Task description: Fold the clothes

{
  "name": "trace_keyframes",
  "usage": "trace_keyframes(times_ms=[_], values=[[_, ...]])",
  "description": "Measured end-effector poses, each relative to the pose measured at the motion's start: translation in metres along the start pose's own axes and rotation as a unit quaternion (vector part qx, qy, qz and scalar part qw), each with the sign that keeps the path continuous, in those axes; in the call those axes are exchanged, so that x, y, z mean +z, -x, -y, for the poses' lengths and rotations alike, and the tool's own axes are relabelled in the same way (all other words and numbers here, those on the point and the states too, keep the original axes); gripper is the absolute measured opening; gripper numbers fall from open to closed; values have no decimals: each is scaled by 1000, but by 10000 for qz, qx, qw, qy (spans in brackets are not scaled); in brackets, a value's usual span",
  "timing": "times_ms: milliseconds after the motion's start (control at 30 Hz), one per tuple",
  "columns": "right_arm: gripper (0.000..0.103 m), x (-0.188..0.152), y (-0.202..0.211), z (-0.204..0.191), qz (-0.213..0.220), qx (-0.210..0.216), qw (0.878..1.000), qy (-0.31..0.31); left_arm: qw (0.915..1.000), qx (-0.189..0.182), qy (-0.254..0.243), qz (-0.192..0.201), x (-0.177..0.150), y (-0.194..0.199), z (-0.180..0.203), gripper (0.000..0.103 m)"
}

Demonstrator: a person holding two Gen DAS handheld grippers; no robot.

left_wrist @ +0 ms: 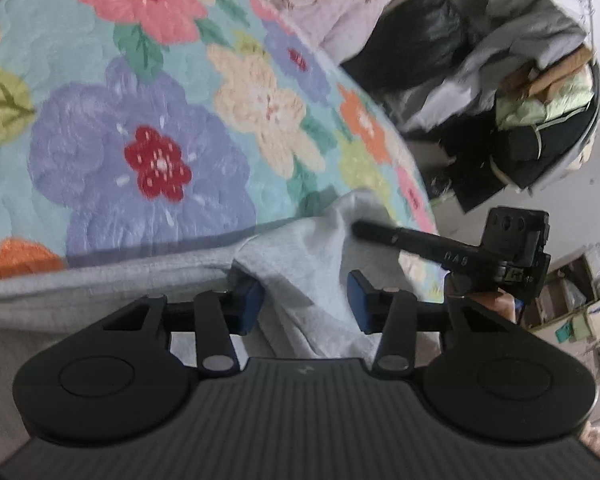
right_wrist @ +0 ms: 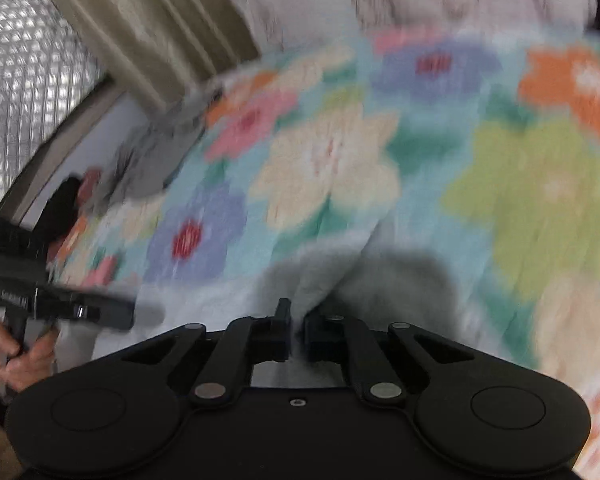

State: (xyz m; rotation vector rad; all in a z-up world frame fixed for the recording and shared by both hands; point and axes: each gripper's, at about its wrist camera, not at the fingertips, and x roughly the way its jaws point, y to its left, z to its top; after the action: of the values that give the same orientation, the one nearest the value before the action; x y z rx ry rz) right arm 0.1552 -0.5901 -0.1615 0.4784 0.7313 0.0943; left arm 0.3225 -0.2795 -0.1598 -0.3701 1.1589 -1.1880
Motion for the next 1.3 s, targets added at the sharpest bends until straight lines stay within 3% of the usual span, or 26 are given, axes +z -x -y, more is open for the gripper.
trace_keyframes(times_ms=[67,167,233,333,433,500,567,600,667,733,767,800,967,1033,1100,1200,1267,1300], values=[[6,7,7,4,279,-143,9995,12,9996,224,-106,113,2,-2,-1,43],[8,8,-5,14,-16,-595,9981,-127,9981,596,-162,57,0,-9,-1,43],[10,3,-8,15,-108,-818,9962,-274,9979,610,-176,114,-4,-8,3,49],[22,-9,18,-4,245,-871,9948,-461,9982,557,-176,118,-10,-3,12,58],[34,-25,40,-40,516,-1012,9935,-76,9987,430,-271,-26,-21,0,24,67],[44,-39,44,-64,440,-1104,9920,417,9966,638,-475,-234,-31,-4,33,71],[48,-53,37,-83,127,-1293,9875,888,9856,1402,-814,-479,-41,-10,43,71],[48,-59,30,-89,-79,-1527,9824,1069,9782,1744,-981,-552,-47,-11,48,70],[49,-78,13,-102,-566,-2272,9576,1677,9699,2107,-1108,-519,-57,1,58,71],[58,-90,10,-118,-577,-2802,9346,2113,9635,2414,-1052,-487,-64,17,62,71],[58,-96,9,-126,-530,-3037,9229,2306,9613,2509,-1041,-455,-67,27,63,71],[58,-99,11,-132,-453,-3078,9203,2370,9592,2598,-1031,-419,-71,37,64,71],[59,-90,20,-158,302,-1991,9538,2232,9618,2691,-500,-108,-84,103,57,72],[60,-88,6,-159,194,-1567,9670,2000,9605,2769,-271,52,-95,134,47,73],[60,-94,-11,-160,-96,-1439,9726,1821,9553,2948,-47,202,-110,166,35,73],[60,-123,-21,-187,-56,-1899,9510,2441,9397,3336,499,566,-135,217,7,73],[60,-141,-18,-203,-9,-1977,9436,2655,9239,3597,999,841,-154,251,-18,73],[60,-146,-14,-212,15,-1871,9458,2656,9144,3722,1252,978,-163,268,-30,73]])
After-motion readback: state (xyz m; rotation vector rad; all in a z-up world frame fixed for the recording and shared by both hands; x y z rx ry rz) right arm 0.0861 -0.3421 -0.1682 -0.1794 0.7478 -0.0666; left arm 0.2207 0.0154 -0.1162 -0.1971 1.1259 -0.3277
